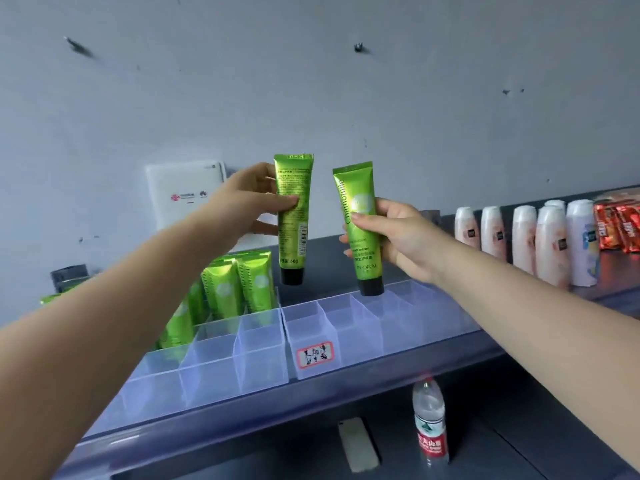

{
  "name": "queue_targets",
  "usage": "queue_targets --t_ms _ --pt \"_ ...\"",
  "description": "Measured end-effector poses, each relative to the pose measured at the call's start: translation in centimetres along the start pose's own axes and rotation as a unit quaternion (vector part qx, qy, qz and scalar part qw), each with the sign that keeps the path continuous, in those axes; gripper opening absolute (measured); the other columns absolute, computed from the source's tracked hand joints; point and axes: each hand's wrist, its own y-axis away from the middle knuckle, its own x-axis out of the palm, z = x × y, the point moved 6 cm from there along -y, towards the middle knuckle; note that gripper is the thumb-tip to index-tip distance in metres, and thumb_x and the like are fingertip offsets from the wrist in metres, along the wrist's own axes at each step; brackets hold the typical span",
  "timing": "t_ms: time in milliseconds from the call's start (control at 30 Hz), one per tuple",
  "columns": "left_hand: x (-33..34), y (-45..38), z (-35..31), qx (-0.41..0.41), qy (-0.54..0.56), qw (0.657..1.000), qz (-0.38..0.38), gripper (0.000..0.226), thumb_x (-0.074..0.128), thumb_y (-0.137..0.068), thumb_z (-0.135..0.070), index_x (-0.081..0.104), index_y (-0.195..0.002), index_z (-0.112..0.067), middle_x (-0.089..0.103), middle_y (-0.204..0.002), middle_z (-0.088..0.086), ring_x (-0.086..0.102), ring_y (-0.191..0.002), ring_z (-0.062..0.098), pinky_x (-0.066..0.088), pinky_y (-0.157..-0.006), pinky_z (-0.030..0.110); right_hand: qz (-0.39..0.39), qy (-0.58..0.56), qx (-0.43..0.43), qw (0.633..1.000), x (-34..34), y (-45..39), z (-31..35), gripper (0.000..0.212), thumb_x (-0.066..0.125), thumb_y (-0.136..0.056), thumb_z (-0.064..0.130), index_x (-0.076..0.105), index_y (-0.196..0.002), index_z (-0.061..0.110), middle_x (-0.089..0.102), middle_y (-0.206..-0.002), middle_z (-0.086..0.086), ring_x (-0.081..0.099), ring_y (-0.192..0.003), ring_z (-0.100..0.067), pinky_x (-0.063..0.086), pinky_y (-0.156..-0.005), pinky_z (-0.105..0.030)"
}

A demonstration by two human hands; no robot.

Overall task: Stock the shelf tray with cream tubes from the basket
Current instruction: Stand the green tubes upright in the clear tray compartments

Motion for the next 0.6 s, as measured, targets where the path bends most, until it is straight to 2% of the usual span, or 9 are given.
queue_targets --t_ms 133,233,333,467,600 --pt "-4.8 1.9 1.2 -0.011 -0.033 0.999 -0.024 0.021 0.061 -0.084 0.001 0.057 -0.092 -0.017 0.059 -0.082 -0.002 0.062 -0.073 0.011 0.059 -0.062 0.029 0.039 0.018 0.001 0.999 4.5 -2.1 -1.7 0.011 0.053 -0.091 0.006 0.059 -0.094 0.014 0.062 -0.084 -0.005 0.066 -0.075 -0.017 0.054 -0.081 -0.040" --pt "-7.5 2.7 2.3 -0.025 -0.037 0.998 -0.040 0.021 0.062 -0.083 0.002 0.056 -0.090 -0.016 0.056 -0.084 0.002 0.062 -0.073 0.013 0.059 -0.061 0.029 0.054 0.029 0.004 0.998 6.9 -3.4 -3.0 0.013 0.055 -0.090 0.005 0.059 -0.095 0.016 0.063 -0.088 -0.007 0.063 -0.081 -0.022 0.054 -0.078 -0.037" --pt "-9.8 2.9 3.3 -0.034 -0.055 0.996 -0.055 0.025 0.064 -0.081 0.003 0.053 -0.101 -0.008 0.052 -0.092 0.009 0.063 -0.076 0.015 0.060 -0.066 0.035 0.063 0.034 0.006 0.997 8.6 -4.5 -4.0 0.014 0.056 -0.089 0.006 0.059 -0.097 0.017 0.064 -0.089 -0.006 0.063 -0.083 -0.021 0.056 -0.073 -0.033" --pt "-11.5 2.8 4.4 -0.042 -0.079 0.995 -0.055 0.039 0.065 -0.080 0.004 0.052 -0.116 0.000 0.058 -0.093 0.008 0.067 -0.075 0.017 0.060 -0.072 0.041 0.067 0.034 0.006 0.997 10.2 -5.9 -5.2 0.015 0.057 -0.088 0.006 0.060 -0.097 0.018 0.066 -0.090 -0.005 0.064 -0.084 -0.019 0.055 -0.079 -0.035" --pt "-12.7 2.5 5.8 -0.060 -0.109 0.990 -0.061 0.044 0.068 -0.078 0.004 0.051 -0.119 0.004 0.061 -0.096 0.012 0.068 -0.078 0.026 0.059 -0.075 0.042 0.063 0.044 0.008 0.997 11.2 -7.1 -6.5 0.017 0.060 -0.086 0.005 0.060 -0.099 0.017 0.067 -0.093 -0.003 0.066 -0.086 -0.019 0.054 -0.082 -0.039"
